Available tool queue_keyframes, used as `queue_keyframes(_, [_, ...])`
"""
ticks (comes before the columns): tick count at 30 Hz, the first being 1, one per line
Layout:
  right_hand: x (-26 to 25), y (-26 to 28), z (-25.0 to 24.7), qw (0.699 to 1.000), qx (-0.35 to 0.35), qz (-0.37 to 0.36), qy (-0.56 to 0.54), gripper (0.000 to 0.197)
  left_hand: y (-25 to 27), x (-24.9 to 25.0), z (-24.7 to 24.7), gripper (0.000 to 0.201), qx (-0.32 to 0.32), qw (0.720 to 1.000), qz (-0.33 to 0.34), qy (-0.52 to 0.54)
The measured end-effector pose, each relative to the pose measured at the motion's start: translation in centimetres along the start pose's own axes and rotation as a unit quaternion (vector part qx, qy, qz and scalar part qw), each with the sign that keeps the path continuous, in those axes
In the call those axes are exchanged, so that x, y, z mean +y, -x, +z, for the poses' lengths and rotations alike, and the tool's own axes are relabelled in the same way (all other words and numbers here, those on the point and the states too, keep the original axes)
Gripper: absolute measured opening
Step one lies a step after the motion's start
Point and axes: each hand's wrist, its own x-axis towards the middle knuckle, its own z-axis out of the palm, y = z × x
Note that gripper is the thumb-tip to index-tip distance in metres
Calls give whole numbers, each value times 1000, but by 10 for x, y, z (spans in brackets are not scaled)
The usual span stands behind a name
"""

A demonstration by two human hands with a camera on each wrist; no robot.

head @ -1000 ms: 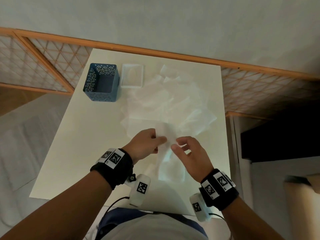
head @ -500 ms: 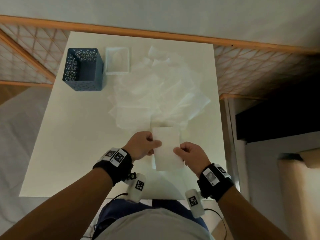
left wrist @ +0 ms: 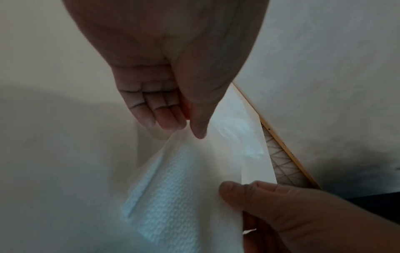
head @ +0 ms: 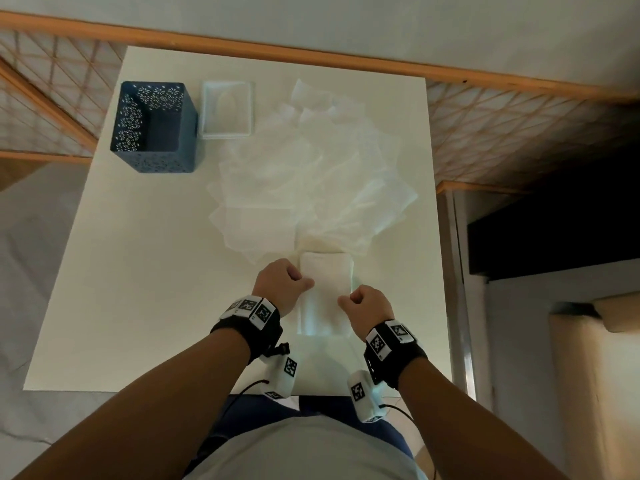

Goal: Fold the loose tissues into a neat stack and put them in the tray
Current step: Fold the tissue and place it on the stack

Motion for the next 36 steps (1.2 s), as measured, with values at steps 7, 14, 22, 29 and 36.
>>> queue_keyframes(7, [-4, 1, -2, 998, -8, 6, 60, 37, 4, -20, -31, 33, -12, 1000, -13, -5])
queue_keyframes(14, [-38, 0, -36, 984, 61, -76, 147, 38, 26, -73, -79, 33, 4, 999, -39, 32])
queue_keyframes(22, [-151, -69, -1, 973, 30, -164, 159, 28, 44, -114, -91, 22, -27, 998, -30, 47])
queue_keyframes(29, [-198, -123, 24, 986, 23, -98, 132, 46, 52, -125, -84, 20, -67, 998, -4, -3])
queue_keyframes(36, [-209, -126, 30, 994, 3, -50, 94, 47, 54, -119, -80, 16, -86, 996, 14, -11])
